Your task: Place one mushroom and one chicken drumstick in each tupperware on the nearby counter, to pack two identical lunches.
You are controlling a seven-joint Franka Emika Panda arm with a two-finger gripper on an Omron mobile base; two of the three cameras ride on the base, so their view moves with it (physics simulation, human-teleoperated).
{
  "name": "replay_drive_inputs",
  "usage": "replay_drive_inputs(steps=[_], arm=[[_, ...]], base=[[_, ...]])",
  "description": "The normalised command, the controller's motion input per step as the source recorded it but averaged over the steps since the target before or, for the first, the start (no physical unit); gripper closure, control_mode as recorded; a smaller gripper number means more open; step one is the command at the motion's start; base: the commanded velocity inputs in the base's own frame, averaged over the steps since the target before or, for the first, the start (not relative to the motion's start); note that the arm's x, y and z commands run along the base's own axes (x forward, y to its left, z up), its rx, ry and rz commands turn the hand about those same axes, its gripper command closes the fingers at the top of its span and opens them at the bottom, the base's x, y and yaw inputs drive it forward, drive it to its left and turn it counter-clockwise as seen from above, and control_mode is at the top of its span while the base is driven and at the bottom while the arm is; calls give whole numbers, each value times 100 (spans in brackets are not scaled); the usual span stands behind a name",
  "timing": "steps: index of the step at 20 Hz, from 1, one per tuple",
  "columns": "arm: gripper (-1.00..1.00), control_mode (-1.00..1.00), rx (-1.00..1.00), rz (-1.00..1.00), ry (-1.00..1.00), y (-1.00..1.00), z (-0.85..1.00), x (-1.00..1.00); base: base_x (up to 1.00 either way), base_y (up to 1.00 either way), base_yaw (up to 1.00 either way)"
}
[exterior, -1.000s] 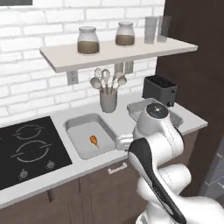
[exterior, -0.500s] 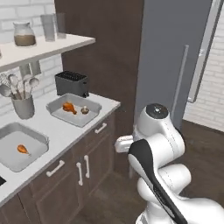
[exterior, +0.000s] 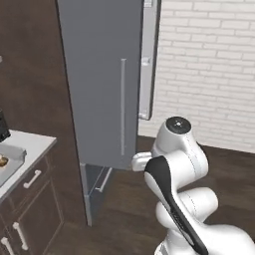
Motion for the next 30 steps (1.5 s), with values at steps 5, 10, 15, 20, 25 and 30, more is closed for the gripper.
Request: replay_drive_inputs(steps=[5,10,15,20,25,30], arm=[[-100,100,0,0,0,0,0,0],[-100,100,0,0,0,0,0,0],[-100,100,0,0,0,0,0,0],[-100,100,0,0,0,0,0,0],[-100,100,0,0,0,0,0,0],[-100,100,0,0,0,0,0,0]], base=[[100,-100,-22],[100,-96,-5],[100,-75,9],[100,-97,-6],[100,-83,-3],[100,-30,-5]])
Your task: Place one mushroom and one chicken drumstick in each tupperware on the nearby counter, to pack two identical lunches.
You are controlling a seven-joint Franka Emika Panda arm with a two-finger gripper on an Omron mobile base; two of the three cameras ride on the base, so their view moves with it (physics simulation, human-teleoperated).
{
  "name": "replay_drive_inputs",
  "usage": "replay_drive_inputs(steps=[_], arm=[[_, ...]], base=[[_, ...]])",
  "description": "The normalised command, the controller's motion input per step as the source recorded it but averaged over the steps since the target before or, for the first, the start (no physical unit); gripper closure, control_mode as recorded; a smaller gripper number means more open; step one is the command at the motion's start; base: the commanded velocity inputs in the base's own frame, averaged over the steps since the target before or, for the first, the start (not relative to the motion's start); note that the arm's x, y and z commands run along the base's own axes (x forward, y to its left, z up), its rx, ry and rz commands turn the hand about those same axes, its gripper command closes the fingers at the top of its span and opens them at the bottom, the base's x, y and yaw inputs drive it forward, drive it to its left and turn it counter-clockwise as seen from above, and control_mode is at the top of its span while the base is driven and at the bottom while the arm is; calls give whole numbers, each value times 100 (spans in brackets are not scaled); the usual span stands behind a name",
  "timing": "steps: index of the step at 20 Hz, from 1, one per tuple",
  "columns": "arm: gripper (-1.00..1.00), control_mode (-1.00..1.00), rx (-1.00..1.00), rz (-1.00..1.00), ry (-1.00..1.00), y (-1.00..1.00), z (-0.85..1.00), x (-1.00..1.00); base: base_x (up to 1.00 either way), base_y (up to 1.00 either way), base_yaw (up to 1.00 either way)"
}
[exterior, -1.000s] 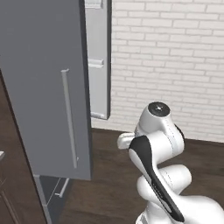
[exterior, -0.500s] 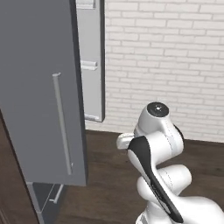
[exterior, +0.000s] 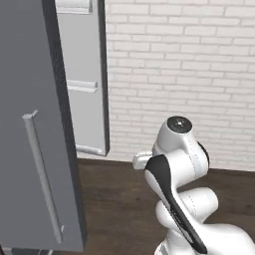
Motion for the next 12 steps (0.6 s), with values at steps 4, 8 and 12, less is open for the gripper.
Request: replay_drive_inputs(steps=[4,8,12], arm=[[-100,100,0,0,0,0,0,0],[-100,100,0,0,0,0,0,0],[-100,100,0,0,0,0,0,0]], base=[[100,-36,5],[75,-9,56],[31,0,83]])
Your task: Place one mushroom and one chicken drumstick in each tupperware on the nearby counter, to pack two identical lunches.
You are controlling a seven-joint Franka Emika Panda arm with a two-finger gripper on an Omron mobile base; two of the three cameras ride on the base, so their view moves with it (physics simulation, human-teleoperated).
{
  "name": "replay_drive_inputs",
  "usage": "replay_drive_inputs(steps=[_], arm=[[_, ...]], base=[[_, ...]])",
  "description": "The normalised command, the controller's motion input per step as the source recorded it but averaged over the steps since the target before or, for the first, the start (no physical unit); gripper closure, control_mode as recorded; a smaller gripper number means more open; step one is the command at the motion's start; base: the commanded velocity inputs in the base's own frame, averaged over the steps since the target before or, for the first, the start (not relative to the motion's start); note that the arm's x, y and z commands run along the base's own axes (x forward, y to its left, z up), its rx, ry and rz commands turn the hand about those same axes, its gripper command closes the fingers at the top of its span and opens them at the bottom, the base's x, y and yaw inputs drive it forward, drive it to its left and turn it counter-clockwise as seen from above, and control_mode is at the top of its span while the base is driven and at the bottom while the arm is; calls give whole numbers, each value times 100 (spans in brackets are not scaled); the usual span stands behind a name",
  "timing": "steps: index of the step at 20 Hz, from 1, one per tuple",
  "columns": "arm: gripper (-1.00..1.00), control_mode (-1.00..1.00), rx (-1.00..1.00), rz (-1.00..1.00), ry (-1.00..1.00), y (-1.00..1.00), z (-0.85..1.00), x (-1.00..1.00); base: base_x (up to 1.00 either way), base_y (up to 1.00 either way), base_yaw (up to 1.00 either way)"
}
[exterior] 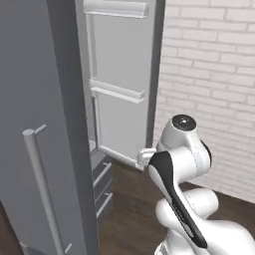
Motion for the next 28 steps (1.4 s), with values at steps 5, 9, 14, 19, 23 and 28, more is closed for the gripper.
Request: replay_drive_inputs(steps=[5,9,14,19,23,28], arm=[[-100,100,0,0,0,0,0,0],[-100,100,0,0,0,0,0,0],[-100,100,0,0,0,0,0,0],[-100,100,0,0,0,0,0,0],[-100,100,0,0,0,0,0,0],[-100,100,0,0,0,0,0,0]], base=[[59,-32,68],[47,-70,47],[25,-16,45],[-1,2,54],[40,-1,27],[98,0,6]])
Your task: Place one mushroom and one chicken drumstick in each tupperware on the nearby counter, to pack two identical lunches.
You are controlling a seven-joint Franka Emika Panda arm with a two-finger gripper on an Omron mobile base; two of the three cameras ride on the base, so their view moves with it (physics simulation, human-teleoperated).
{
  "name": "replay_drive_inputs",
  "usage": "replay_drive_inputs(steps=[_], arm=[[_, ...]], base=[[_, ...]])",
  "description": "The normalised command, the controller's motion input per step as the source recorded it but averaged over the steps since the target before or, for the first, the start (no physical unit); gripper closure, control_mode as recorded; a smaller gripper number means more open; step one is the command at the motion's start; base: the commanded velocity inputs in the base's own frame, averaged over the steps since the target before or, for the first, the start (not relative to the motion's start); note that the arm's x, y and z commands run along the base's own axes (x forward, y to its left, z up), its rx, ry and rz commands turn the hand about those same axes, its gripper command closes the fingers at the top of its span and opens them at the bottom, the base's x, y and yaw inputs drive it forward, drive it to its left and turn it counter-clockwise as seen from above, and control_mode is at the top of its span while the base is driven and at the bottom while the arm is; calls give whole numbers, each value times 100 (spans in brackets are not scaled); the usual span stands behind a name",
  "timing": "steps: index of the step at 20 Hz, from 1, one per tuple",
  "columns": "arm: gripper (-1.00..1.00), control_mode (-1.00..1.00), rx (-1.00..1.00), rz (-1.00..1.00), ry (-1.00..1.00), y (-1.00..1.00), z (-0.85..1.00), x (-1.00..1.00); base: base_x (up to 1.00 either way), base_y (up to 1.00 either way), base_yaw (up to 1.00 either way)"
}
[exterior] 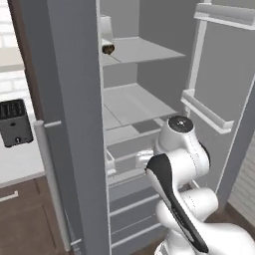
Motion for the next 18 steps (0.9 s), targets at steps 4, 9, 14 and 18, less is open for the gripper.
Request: replay_drive_inputs(steps=[4,9,14,18], arm=[[-100,100,0,0,0,0,0,0],[-100,100,0,0,0,0,0,0],[-100,100,0,0,0,0,0,0],[-100,100,0,0,0,0,0,0]], base=[[77,-5,22],[45,-53,13],[70,-20,4],[98,-2,0]])
